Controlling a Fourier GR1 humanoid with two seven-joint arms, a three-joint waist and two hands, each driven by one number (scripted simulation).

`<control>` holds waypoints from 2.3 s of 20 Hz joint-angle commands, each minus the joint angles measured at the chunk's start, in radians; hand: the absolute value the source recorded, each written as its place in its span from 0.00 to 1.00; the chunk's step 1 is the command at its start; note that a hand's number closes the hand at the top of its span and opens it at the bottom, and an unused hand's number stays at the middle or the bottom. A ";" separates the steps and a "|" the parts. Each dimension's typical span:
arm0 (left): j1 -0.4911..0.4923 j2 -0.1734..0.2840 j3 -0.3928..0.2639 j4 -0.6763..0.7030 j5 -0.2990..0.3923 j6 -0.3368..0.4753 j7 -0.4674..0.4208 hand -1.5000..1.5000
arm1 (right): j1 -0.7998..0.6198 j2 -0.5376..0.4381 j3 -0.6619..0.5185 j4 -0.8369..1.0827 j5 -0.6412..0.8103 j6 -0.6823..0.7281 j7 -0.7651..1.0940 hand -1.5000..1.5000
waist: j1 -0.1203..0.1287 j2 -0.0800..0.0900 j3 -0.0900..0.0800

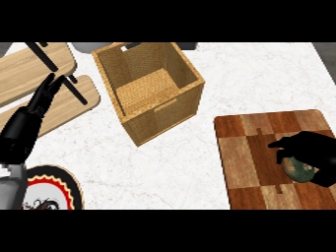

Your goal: Pick the squash from the cutting board and place it in the basket

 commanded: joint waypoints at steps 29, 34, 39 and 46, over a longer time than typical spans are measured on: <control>0.121 0.015 0.080 -0.041 -0.007 0.001 -0.011 0.50 | 0.119 0.641 -0.360 -0.606 -0.008 -0.544 1.323 1.00 | -0.106 -0.032 0.003; 0.066 0.021 0.052 -0.066 -0.004 -0.024 0.017 0.50 | -0.005 0.643 -0.150 -0.830 0.115 -0.516 1.571 1.00 | -0.041 -0.020 0.001; 0.020 -0.038 -0.021 -0.056 -0.030 -0.013 0.033 0.50 | -0.224 0.644 0.089 -0.870 0.286 -0.323 1.860 1.00 | -0.001 -0.007 0.001; -0.054 -0.005 0.004 -0.008 -0.004 -0.055 0.025 0.50 | -0.646 0.644 0.075 -0.644 0.161 -0.234 2.099 1.00 | 0.049 0.008 0.002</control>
